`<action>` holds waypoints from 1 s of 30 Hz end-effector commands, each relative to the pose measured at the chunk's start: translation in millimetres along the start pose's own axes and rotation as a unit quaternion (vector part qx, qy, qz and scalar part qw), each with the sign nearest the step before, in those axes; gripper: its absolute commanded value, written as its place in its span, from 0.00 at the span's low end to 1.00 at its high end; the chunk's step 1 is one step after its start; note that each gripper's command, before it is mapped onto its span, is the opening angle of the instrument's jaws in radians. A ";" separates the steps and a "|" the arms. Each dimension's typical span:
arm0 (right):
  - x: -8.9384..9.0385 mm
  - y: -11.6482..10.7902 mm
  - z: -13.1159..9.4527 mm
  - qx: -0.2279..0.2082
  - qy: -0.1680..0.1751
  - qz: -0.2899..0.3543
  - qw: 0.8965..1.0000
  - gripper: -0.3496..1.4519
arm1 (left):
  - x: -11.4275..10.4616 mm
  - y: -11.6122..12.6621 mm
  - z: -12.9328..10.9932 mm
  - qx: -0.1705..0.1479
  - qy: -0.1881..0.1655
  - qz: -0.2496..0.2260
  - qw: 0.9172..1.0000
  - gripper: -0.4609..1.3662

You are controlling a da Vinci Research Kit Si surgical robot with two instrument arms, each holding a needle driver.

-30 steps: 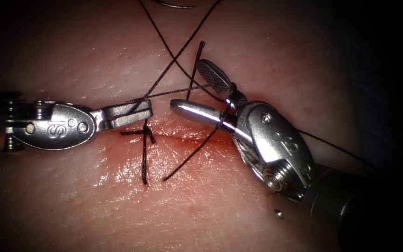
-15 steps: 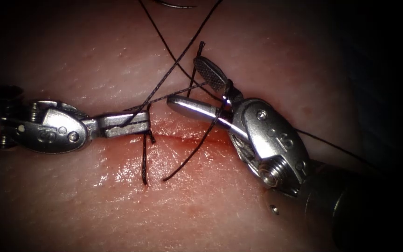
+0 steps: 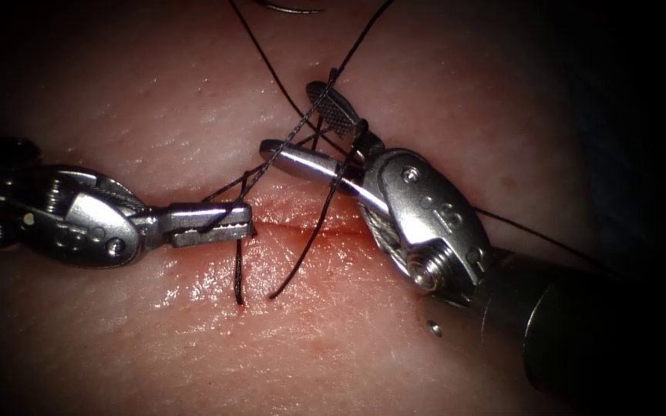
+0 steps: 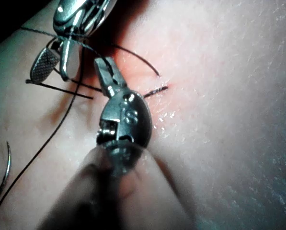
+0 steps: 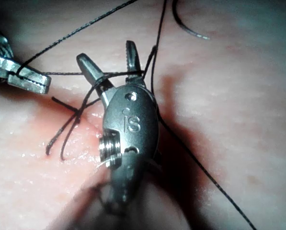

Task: Wound Closure
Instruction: Wrap the suture two times counter-clockwise around the right gripper

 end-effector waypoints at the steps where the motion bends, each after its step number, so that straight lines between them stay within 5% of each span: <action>1: 0.0 -0.1 0.1 0.008 -0.004 -0.001 1.000 0.78 | 0.0 0.0 0.0 -0.007 -0.004 0.000 1.000 0.06; 14: -0.3 -0.4 1.1 0.033 -0.025 0.001 0.999 0.70 | 1.0 1.0 1.0 -0.100 -0.020 0.009 0.995 0.06; 16: -0.4 -0.4 1.2 0.044 -0.031 0.001 0.999 0.53 | 1.3 1.4 1.4 -0.117 -0.016 0.011 0.993 0.06; 18: -0.5 -0.4 1.2 0.070 -0.042 0.002 0.997 0.00 | 1.8 1.7 1.8 -0.133 -0.002 0.012 0.991 0.06; 30: -2.0 -0.7 2.5 0.167 -0.093 0.001 0.982 0.00 | 3.9 -0.6 2.5 -0.198 0.085 0.004 0.977 0.06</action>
